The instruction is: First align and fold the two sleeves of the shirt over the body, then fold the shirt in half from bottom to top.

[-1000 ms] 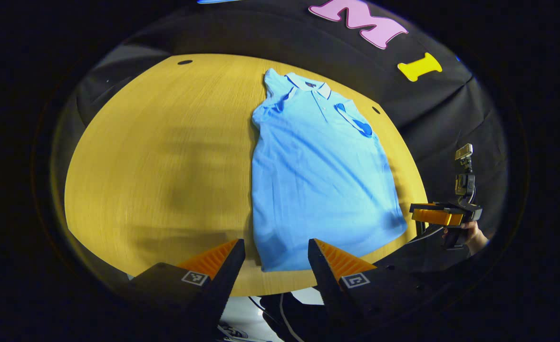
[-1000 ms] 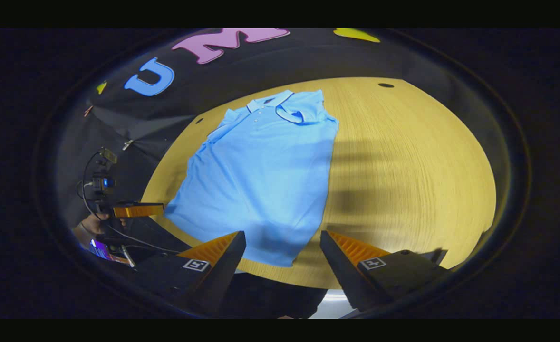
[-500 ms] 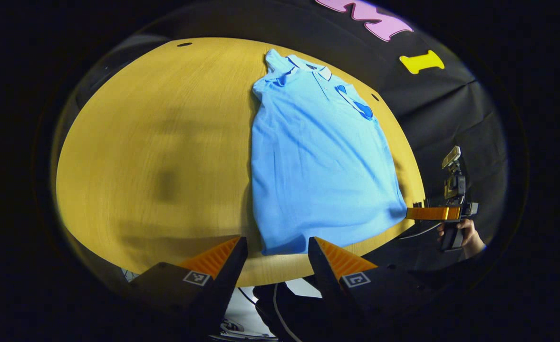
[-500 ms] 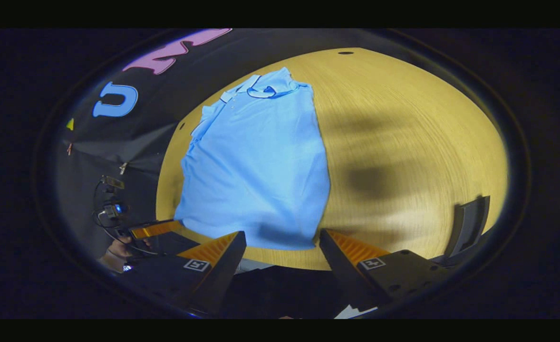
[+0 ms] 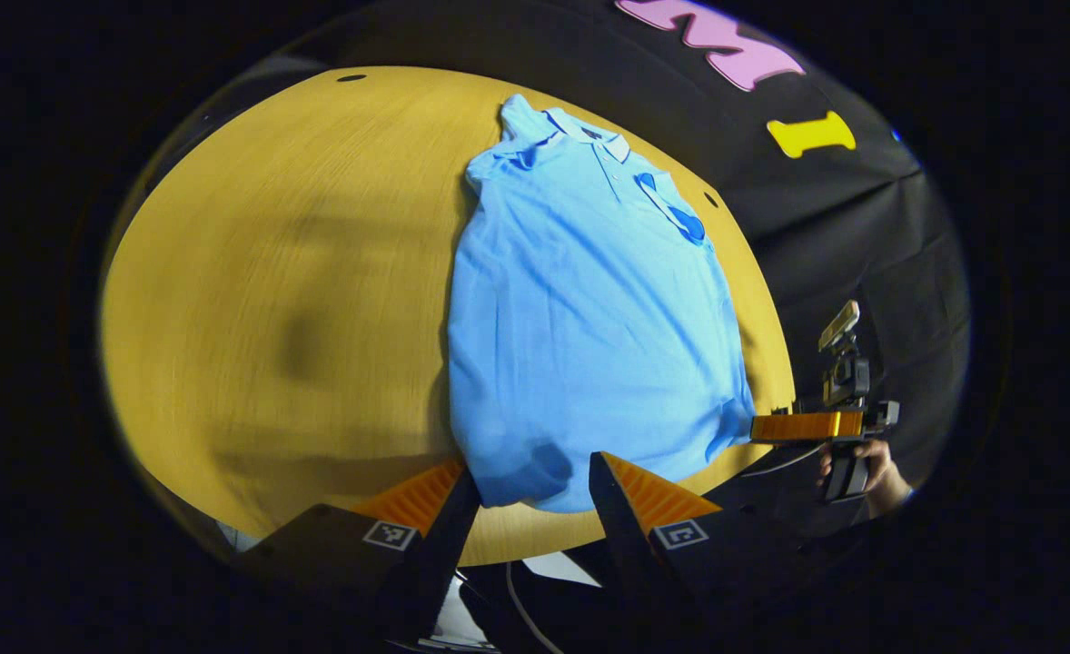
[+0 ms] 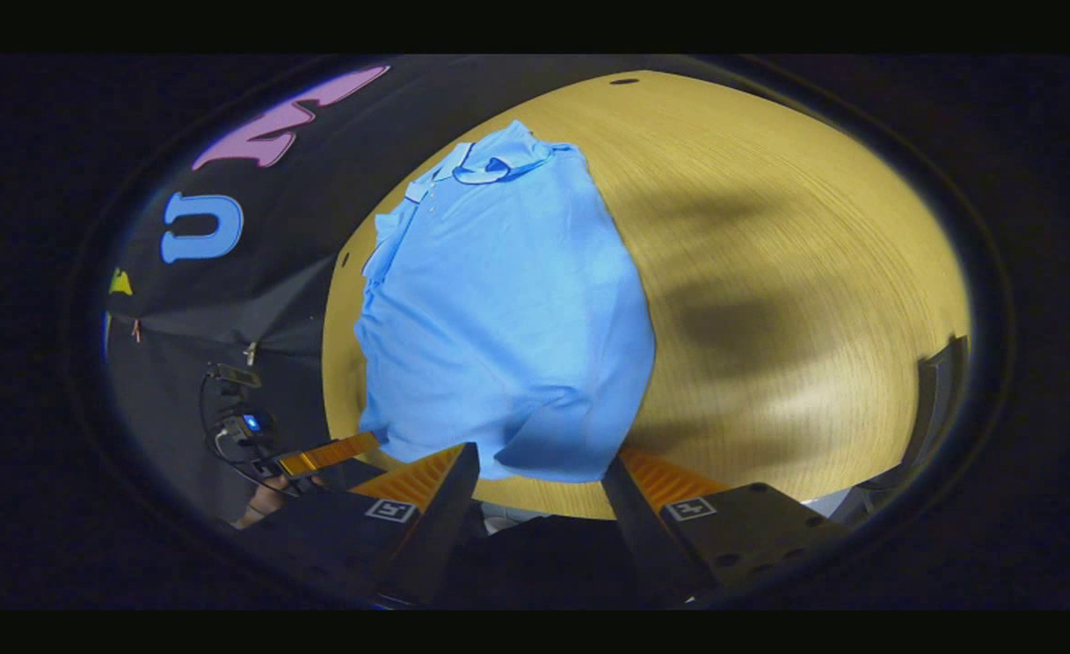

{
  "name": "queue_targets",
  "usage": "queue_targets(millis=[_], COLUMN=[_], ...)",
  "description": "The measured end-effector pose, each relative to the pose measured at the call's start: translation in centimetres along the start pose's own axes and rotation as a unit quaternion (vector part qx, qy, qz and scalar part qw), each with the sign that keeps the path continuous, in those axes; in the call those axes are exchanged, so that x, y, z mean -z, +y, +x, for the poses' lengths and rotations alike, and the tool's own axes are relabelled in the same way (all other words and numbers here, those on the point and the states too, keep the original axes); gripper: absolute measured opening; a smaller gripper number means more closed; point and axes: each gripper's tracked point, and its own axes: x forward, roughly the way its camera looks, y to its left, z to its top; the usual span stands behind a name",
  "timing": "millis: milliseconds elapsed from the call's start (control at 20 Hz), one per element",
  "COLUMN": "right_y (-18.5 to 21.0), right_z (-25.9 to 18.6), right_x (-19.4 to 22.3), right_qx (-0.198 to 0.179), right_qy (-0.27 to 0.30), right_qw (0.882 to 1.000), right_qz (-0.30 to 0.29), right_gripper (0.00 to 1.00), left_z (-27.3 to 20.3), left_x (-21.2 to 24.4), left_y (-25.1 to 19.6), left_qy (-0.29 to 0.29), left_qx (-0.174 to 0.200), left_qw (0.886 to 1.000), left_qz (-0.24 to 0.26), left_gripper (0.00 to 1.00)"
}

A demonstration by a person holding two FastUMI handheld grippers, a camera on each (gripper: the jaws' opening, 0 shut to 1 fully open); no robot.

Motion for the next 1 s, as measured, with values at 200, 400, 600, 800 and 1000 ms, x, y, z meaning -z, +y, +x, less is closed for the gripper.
queue_targets(millis=[200, 400, 600, 800, 1000], right_y=[-1.3, -0.6, 0.1, 2.8, 5.5], right_z=[1.0, 1.0, 0.7, -1.7, -3.5], right_x=[-0.1, -0.6, -1.0, -3.7, -7.5], right_qx=[0.004, -0.020, -0.047, -0.090, -0.114], right_qy=[-0.005, -0.019, -0.024, -0.065, -0.113], right_qw=[1.000, 0.999, 0.998, 0.994, 0.986], right_qz=[0.027, 0.035, 0.026, -0.010, -0.045], right_gripper=[0.36, 0.02, 0.08, 0.14, 0.14], left_z=[0.7, 1.1, 1.0, -0.2, -2.1], left_x=[0.4, 0.0, 0.1, -1.4, -5.2], left_y=[1.6, 0.0, -0.1, -0.6, -2.8], left_qy=[0.007, 0.005, 0.008, -0.001, -0.045], left_qx=[-0.032, 0.007, -0.003, -0.024, -0.017], left_qw=[0.999, 0.999, 1.000, 0.999, 0.996], left_qz=[0.003, -0.035, 0.003, 0.044, 0.077], left_gripper=[0.55, 0.12, 0.06, 0.06, 0.06])
